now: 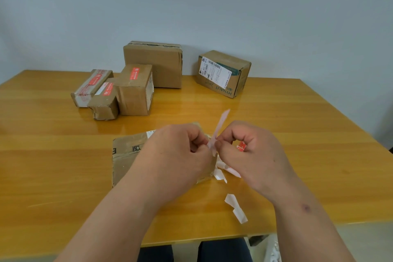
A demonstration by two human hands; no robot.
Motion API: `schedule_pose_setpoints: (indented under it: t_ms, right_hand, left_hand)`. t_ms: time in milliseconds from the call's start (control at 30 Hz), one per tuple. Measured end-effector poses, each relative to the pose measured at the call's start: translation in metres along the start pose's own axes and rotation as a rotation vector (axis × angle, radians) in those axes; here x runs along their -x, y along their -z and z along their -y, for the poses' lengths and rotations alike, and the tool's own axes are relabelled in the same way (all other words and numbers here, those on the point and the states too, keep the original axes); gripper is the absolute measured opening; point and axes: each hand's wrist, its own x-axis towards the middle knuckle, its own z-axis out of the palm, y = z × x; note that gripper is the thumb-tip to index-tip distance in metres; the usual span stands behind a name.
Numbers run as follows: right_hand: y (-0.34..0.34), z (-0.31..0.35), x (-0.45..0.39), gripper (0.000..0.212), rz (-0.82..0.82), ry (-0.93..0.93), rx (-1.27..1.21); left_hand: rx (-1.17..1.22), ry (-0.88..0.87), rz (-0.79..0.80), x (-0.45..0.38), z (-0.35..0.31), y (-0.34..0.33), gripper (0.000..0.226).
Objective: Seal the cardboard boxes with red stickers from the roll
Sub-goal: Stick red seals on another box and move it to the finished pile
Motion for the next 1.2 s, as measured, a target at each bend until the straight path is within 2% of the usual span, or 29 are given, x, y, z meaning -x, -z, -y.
schedule_pose_setpoints:
  t_ms: [200,267,433,567,700,833,867,933,1000,1100,1200]
  right_hand:
    - [0.002,-0.009,-0.001,0.022,0.003,-0.017,0.068]
    - [0.005,-0.013,-0.001,0.017,-0.019,-0.041,0.086]
    - [0.019,-0.024,-0.002,0.021,-0.079,-0.131,0.208]
    - [0.025,-0.027,-0.002,0.019,-0.076,-0.224,0.406]
    - [0.02,-0.025,-0.003,0.023,0.008,-0.241,0.62]
    - [0.012,-0.024,-0.007,0.036,-0.009,-0.286,0.643]
    - [0.011,-0.026,-0.008,0.031,-0.022,-0.283,0.63]
    - [0.008,-0.027,-0.009,0.007,-0.032,-0.263,0.569]
    - [0.005,-0.027,-0.009,0.019,-0.057,-0.246,0.422]
    - [0.001,-0.013,-0.011,0.012,-0.123,-0.271,0.055]
    - [-0.004,0.007,-0.014,0.041,-0.076,-0.386,-0.427]
  left_hand:
    - [-0.18,0.022,-0.009,-0.001,-0.003,0.003,0.02]
    - [-0.275,0.028,-0.044,-0.002,-0.002,0.006,0.019]
    - [-0.389,0.046,-0.15,-0.005,0.005,0.014,0.017]
    - [-0.441,0.09,-0.189,-0.007,0.009,0.023,0.012]
    - [-0.414,0.1,-0.237,-0.008,0.011,0.029,0.01]
    - [-0.406,0.069,-0.249,-0.008,0.013,0.026,0.01]
    - [-0.409,0.059,-0.252,-0.008,0.015,0.026,0.01]
    - [-0.407,0.036,-0.262,-0.007,0.017,0.025,0.011]
    - [-0.411,0.007,-0.28,-0.007,0.021,0.023,0.013]
    - [-0.471,-0.07,-0.309,-0.008,0.025,0.02,0.017]
    - [-0.53,-0.113,-0.317,-0.009,0.029,0.018,0.021]
